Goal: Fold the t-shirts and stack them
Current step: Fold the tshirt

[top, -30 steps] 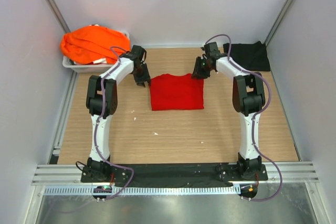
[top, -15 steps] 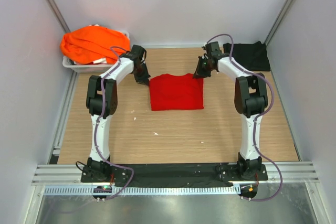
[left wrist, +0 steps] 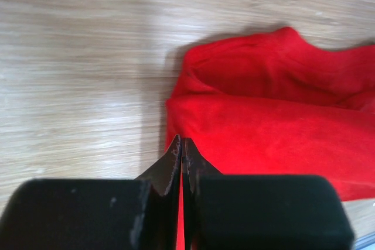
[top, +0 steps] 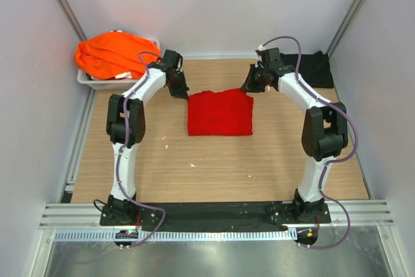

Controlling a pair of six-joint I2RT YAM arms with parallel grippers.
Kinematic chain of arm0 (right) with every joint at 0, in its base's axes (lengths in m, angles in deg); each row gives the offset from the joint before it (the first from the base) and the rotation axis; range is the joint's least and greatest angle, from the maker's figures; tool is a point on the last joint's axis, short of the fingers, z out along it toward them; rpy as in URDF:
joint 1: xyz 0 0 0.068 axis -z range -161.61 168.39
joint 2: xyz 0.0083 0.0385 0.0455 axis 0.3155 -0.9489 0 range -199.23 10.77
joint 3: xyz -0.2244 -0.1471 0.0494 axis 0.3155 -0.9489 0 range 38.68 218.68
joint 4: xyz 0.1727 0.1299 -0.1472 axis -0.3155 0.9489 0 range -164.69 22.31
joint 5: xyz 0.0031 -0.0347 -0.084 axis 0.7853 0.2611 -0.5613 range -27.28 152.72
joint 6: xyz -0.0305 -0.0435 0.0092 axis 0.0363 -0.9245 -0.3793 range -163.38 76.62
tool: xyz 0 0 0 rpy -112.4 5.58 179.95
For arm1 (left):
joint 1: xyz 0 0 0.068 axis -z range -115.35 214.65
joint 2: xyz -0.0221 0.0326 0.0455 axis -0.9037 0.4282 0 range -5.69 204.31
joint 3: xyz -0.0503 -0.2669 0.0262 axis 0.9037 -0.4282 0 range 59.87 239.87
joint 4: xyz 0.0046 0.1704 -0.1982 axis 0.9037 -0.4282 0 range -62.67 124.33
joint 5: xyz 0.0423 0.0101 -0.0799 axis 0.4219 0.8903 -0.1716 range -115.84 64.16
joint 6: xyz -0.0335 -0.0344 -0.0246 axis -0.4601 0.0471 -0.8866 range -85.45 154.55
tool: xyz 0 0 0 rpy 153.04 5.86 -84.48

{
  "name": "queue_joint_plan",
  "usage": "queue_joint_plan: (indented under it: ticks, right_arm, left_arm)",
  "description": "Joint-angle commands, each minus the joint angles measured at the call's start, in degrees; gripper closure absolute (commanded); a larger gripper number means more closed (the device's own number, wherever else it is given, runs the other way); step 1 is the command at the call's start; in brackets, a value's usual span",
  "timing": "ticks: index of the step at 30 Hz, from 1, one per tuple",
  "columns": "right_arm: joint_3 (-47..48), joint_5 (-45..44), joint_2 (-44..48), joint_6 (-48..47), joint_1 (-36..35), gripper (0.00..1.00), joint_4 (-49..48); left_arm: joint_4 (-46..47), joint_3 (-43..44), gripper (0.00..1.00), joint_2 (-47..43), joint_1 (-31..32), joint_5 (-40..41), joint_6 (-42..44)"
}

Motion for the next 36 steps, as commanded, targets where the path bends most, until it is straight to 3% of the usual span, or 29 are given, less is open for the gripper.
queue_joint_plan:
  ticks: [1, 17, 19, 20, 23, 36]
  right_arm:
    - [-1.8, -1.9, 2.8, 0.8, -0.3, 0.99, -1.8]
    - [-9.5, -5.9, 7.5, 2.2, 2.1, 0.99, -5.4]
    - [-10.3, -5.1, 7.6, 2.5, 2.7, 0.99, -6.2]
    - [-10.2, -4.8, 7.5, 2.5, 2.7, 0.99, -6.2]
    - [-9.0, -4.2, 6.7, 2.0, 2.9, 0.99, -5.5]
    - [-9.0, -2.9, 6.0, 1.6, 2.8, 0.99, -5.3]
  left_arm:
    - [1.7, 3.5, 1.0, -3.7, 1.2, -2.1, 1.9]
    - [1.1, 7.9, 1.0, -2.9, 2.4, -2.3, 4.2]
    - [0.4, 7.8, 0.84, -3.1, 2.4, -0.6, 4.4]
    - [0.1, 7.1, 0.66, -3.3, 2.4, -0.3, 4.7]
    - [1.6, 3.8, 0.51, -4.5, 2.4, 1.2, 4.8]
    - [7.3, 1.8, 0.55, 0.6, 2.1, -3.7, 3.0]
